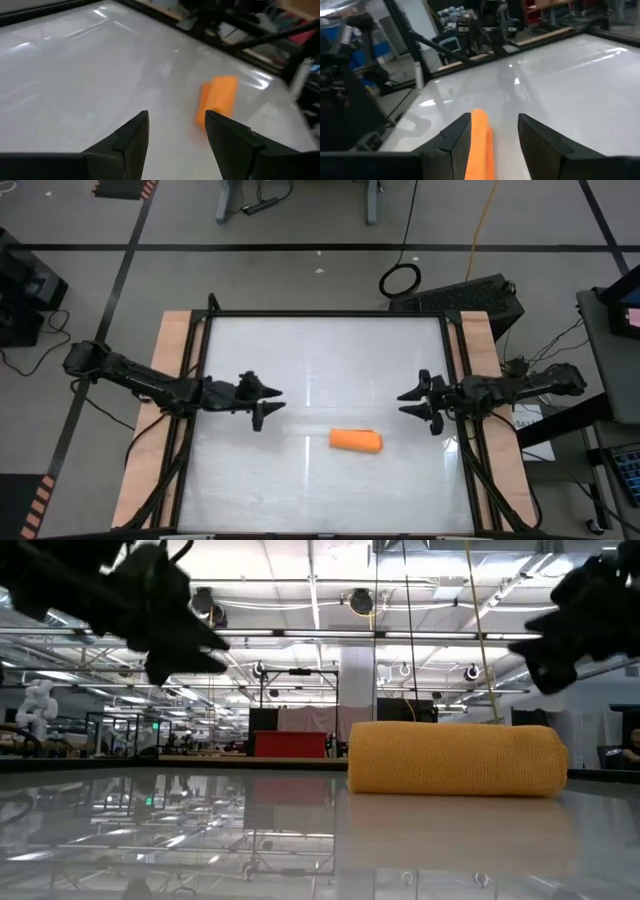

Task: Roll towel
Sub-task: Return to Home Position

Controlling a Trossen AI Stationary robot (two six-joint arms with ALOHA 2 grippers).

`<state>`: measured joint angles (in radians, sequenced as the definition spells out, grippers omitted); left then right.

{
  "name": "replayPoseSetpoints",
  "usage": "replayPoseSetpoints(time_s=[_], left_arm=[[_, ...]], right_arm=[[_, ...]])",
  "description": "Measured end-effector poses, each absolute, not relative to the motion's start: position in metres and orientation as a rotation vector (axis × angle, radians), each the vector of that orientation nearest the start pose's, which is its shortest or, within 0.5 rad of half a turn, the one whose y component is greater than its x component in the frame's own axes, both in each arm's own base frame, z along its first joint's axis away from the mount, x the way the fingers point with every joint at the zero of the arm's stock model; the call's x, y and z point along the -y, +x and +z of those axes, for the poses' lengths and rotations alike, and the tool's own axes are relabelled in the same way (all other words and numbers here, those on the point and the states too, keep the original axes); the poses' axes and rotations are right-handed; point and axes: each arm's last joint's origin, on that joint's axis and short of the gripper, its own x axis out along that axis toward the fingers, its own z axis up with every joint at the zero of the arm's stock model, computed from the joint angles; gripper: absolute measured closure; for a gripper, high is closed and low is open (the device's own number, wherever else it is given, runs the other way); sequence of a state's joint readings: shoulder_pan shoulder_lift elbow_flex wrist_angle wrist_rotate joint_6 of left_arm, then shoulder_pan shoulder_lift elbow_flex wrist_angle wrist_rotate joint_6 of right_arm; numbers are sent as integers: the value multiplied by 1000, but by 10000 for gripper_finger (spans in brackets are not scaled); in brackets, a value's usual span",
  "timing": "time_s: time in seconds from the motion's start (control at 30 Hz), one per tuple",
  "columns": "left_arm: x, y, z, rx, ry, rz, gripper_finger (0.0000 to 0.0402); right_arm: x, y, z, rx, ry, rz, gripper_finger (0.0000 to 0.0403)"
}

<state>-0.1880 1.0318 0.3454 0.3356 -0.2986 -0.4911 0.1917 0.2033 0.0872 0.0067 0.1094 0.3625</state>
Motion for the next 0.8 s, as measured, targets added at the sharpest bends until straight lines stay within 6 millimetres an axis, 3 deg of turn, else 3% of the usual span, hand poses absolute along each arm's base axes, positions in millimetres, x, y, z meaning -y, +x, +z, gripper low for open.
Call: replayPoseSetpoints(time_s=[0.1, 0.5, 0.8], left_arm=[[29, 191, 171, -318, -392, 232, 203], [18, 156, 130, -188, -410, 365, 203], [18, 152, 126, -171, -402, 376, 203]], right_arm=[[-17, 106, 158, -115, 363, 38, 250], [-12, 106, 160, -86, 172, -63, 250], [-12, 106, 160, -88, 120, -57, 250]])
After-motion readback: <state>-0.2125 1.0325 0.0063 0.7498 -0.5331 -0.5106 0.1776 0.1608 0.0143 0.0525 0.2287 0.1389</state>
